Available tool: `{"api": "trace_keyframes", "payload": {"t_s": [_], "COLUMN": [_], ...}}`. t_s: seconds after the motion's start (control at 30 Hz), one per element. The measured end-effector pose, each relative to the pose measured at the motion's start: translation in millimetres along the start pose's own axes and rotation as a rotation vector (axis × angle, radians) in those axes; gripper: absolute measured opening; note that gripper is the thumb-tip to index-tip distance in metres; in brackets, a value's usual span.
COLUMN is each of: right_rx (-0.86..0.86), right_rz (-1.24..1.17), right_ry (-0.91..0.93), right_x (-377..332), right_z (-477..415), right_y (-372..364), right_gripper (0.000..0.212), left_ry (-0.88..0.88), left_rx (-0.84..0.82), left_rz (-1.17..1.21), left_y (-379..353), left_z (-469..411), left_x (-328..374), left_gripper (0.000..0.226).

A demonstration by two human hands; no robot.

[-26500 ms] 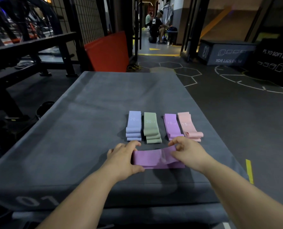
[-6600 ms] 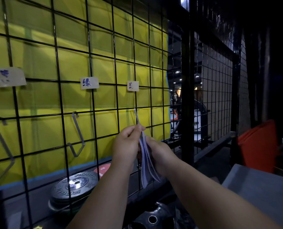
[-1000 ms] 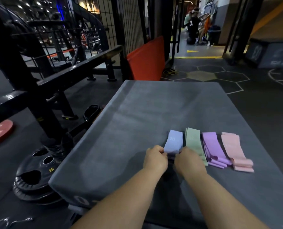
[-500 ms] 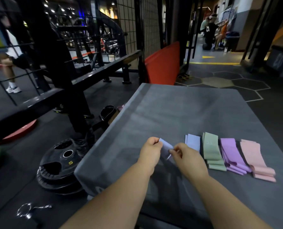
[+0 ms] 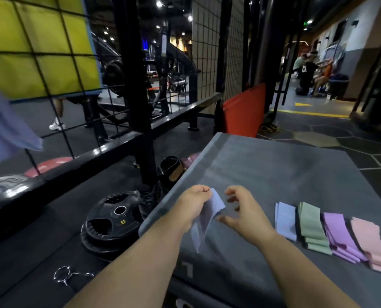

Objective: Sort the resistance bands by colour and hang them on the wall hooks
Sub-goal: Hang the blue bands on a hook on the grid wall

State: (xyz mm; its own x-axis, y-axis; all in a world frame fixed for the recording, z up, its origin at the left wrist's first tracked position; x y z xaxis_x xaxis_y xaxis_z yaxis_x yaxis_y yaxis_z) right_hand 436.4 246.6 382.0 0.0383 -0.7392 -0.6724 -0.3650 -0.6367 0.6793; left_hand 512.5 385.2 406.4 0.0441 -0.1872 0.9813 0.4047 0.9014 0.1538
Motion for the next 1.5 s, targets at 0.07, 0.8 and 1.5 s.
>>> {"api": "trace_keyframes", "payload": {"t_s": [0.07,0.8,1.5], "right_rx": [-0.096,-0.226,-0.476], "right_rz": [-0.044,-0.345,-0.777], "right_ry": [0.041,0.324,0.653], "right_x": [-23,-217,-360], "right_z": [-6,-45,-75], "right_y": [2,-4,-3], "right_gripper": [0.058,0.039,0.016], "left_ry": [-0.028,-0.304,-0.802], "left_rx": [-0.049,0.026,0.715], "left_rz": [-0.036,0.245,0.088], "left_y": [15,166,260], "left_z": [12,102,183], "left_x": [11,46,131], "left_gripper": [0.01,0.041,0.008]}}
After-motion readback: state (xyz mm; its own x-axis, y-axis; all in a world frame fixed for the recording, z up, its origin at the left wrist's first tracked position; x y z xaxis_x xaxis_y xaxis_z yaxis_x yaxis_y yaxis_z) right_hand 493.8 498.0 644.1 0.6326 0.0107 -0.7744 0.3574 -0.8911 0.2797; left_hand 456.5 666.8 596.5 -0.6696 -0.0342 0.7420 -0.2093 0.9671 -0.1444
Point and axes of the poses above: each hand's wrist, its own z-axis away from the middle knuckle, its own y-axis out of the back of the hand, x = y × z, the point moved 1 cm from there along -z, towards the middle knuckle, and after that the axes turned 3 degrees about z, right-handed, at the moved point
